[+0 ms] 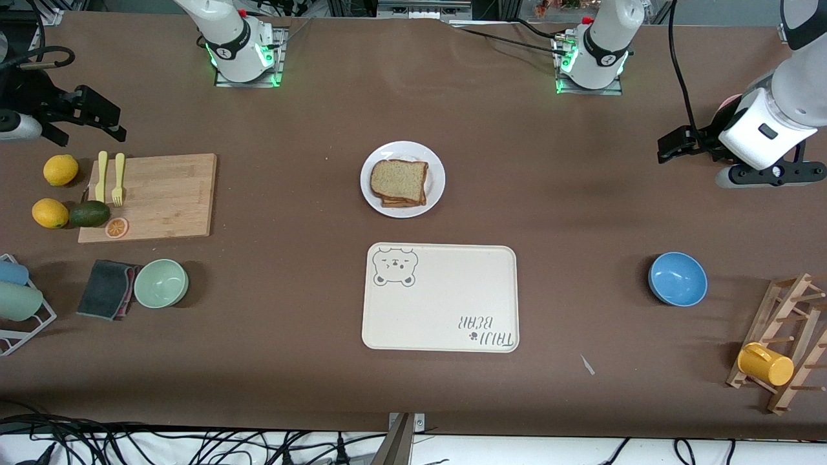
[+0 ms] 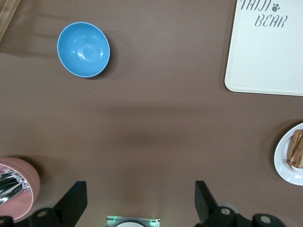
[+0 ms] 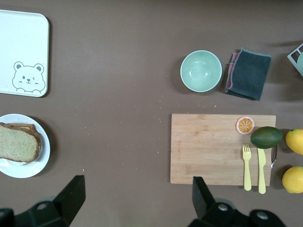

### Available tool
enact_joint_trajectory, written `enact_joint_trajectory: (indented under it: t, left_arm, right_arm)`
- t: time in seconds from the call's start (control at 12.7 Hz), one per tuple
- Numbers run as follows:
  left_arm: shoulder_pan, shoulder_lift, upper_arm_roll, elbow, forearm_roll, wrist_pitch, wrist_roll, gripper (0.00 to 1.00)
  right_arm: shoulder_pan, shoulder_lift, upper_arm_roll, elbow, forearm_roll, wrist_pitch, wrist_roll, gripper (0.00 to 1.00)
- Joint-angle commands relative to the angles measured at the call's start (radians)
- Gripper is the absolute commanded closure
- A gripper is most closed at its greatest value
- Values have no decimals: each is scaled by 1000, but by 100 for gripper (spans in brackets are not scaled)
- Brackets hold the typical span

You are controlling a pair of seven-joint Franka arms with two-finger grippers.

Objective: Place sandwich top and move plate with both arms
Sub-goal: 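Move the left gripper out from its rest pose toward the table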

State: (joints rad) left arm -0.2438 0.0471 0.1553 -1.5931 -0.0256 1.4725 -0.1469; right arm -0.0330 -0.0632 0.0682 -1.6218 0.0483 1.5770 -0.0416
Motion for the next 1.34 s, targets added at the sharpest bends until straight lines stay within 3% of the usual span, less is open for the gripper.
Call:
enact_joint_trajectory:
  t: [0.0,0.31,0.55,1.26]
  left_arm:
    - [4,13,0,21,-23,-15,7,0]
    - [-2,48,0,24,-20,43,9,0]
    - [-2,45,-2,22,-14,69,6,0]
    - [6,25,-43,19,-25,46,-5,0]
  right_arm:
    - [-8,5,-1,17,22,-18,-11,0]
    - [-8,5,1,17,24,-18,-11,0]
    - [-8,-1,-2,17,71,-20,-6,0]
    - [-8,3,-2,17,73,-9,-4,0]
